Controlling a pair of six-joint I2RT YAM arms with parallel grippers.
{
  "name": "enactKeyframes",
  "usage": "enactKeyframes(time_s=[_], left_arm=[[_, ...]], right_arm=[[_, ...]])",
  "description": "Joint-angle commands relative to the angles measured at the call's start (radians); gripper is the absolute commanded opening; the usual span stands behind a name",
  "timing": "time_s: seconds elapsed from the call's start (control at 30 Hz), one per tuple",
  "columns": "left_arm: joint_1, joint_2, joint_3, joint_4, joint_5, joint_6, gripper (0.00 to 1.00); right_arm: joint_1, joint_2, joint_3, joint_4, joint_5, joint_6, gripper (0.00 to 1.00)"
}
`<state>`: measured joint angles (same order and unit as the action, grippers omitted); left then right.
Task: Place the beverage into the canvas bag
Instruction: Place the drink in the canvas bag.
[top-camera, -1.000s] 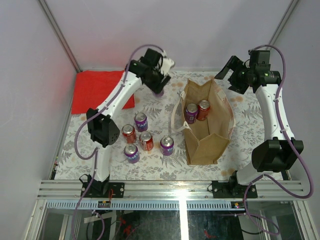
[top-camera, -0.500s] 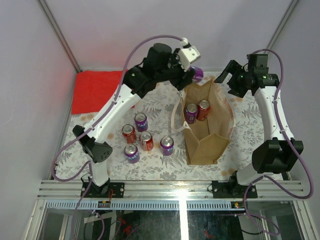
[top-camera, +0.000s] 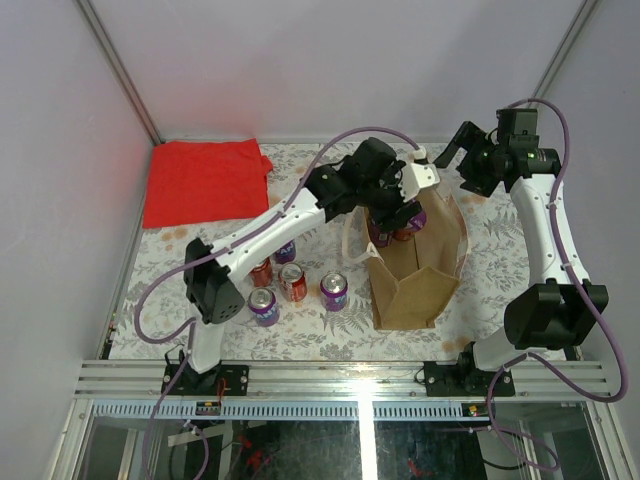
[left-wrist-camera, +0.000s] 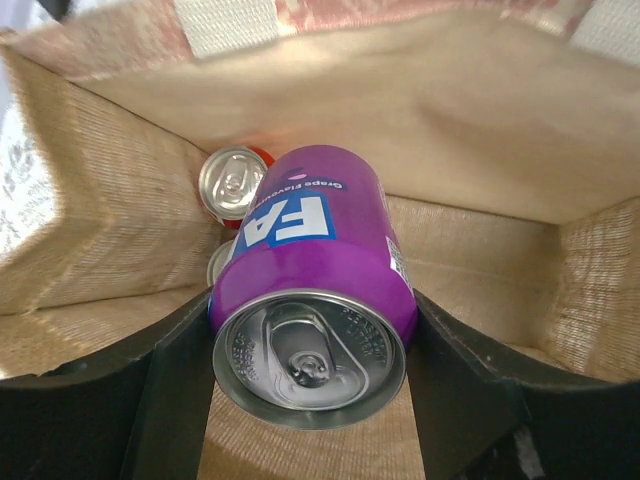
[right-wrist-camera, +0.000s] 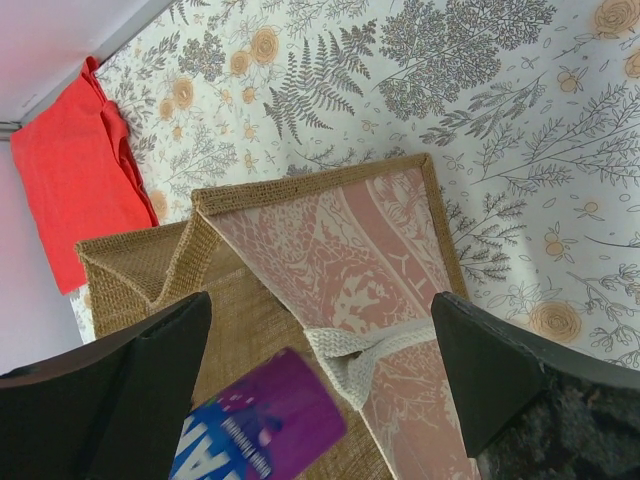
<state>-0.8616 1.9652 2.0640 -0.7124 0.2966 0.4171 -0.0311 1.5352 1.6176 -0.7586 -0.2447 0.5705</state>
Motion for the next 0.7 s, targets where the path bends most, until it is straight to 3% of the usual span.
enactKeyframes(time_s=[0.0, 0.3, 0.67], left_arm=[[-0.021, 0.027, -0.001, 0.088, 0.016, 0.064, 0.00], [-0.031, 0.203, 0.088, 0.058, 0.007, 0.119, 0.00], [-0.031, 0.271, 0.087, 0.051, -0.022, 0.145, 0.00]], right_arm=[[-0.004, -0.017, 0.020, -0.008, 0.003, -0.021, 0.98], [-0.006, 0.002, 0.029, -0.033, -0.004, -0.030, 0.98], [-0.007, -0.004, 0.025, -0.041, -0.008, -0.031, 0.99]])
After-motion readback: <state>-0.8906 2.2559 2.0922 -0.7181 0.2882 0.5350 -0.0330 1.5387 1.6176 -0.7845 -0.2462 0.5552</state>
